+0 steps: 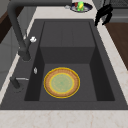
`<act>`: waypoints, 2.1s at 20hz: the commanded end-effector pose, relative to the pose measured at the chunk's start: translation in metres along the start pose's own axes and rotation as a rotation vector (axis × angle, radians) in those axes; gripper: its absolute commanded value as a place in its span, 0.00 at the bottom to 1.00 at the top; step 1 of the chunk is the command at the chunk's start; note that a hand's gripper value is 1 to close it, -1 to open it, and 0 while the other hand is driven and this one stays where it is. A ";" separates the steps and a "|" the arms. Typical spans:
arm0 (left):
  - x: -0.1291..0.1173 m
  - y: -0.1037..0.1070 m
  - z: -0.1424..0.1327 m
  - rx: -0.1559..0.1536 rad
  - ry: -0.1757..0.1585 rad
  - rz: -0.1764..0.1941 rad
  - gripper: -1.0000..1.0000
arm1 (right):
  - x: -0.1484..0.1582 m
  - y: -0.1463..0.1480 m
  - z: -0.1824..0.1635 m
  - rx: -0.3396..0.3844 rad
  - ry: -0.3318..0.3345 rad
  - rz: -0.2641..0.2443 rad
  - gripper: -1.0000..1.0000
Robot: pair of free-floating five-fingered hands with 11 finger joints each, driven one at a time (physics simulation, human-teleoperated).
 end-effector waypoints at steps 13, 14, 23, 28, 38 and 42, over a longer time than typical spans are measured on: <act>-0.012 0.009 0.024 0.123 -0.053 0.077 0.00 | 0.000 0.000 0.000 0.000 0.000 0.000 0.50; 0.000 0.025 0.013 0.225 -0.043 0.122 0.00 | 0.000 0.000 0.000 0.000 0.000 0.000 0.50; 0.055 0.058 0.006 0.184 -0.096 0.143 0.00 | 0.000 0.000 0.000 0.000 0.000 0.000 0.50; 0.075 0.078 0.015 0.205 -0.107 0.172 0.00 | 0.000 0.000 0.000 0.000 0.000 0.000 0.50; 0.035 0.091 0.011 0.223 -0.031 0.178 0.00 | 0.000 0.000 0.000 0.000 0.000 0.000 0.50; 0.010 0.087 0.011 0.219 -0.031 0.176 0.00 | 0.000 0.000 0.000 0.000 0.000 0.000 0.50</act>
